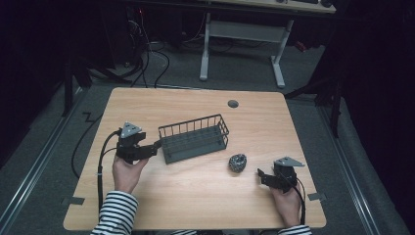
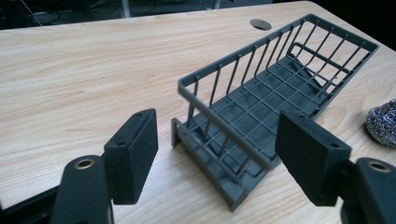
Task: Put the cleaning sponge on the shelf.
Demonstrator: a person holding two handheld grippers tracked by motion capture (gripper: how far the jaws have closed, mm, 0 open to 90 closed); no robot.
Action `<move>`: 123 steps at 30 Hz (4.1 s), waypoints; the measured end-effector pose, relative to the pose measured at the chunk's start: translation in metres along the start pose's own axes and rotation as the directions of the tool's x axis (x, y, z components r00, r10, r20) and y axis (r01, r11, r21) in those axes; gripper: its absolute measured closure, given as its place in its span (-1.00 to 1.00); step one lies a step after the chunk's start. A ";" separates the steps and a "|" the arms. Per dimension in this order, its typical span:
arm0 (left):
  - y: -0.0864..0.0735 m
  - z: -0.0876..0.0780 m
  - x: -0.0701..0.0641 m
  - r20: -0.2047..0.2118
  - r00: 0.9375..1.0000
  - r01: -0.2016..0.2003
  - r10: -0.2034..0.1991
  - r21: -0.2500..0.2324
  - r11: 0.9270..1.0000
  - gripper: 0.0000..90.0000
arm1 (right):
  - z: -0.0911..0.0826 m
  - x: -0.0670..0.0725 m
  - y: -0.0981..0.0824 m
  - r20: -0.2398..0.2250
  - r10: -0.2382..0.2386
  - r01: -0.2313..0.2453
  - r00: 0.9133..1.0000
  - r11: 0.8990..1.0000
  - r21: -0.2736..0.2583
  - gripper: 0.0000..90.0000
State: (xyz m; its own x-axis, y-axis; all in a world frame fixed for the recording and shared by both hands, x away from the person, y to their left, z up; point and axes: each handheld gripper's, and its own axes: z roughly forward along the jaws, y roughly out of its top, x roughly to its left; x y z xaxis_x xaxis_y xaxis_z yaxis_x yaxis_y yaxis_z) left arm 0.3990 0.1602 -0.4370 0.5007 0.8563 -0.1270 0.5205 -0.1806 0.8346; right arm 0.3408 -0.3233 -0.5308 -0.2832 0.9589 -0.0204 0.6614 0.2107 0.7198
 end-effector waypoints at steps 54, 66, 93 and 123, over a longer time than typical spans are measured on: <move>-0.106 0.016 0.024 -0.202 0.979 0.029 0.004 0.157 0.987 -0.48 | -0.009 0.008 0.006 -0.068 -0.060 0.060 0.996 0.998 -0.013 -0.38; -0.106 0.016 0.024 -0.202 0.979 0.028 0.004 0.157 0.987 -0.49 | -0.009 0.042 0.028 -0.158 -0.140 0.137 0.978 0.990 -0.027 -0.50; -0.106 0.016 0.024 -0.201 0.980 0.029 0.003 0.156 0.987 -0.49 | 0.028 0.072 0.057 -0.185 -0.173 0.183 0.967 0.982 0.039 -0.36; -0.106 0.016 0.024 -0.196 0.981 0.026 0.005 0.156 0.987 -0.49 | -0.020 0.083 0.143 -0.335 -0.196 0.161 0.922 0.978 -0.129 -0.28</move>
State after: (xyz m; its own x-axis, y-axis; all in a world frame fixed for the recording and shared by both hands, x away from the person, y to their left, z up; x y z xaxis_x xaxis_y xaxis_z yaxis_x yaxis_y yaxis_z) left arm 0.3664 0.1919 -0.5369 0.3579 0.9336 -0.0147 0.6350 -0.2318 0.7369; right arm 0.3980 -0.2177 -0.4162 -0.6231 0.7788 0.0725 0.5117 0.3358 0.7908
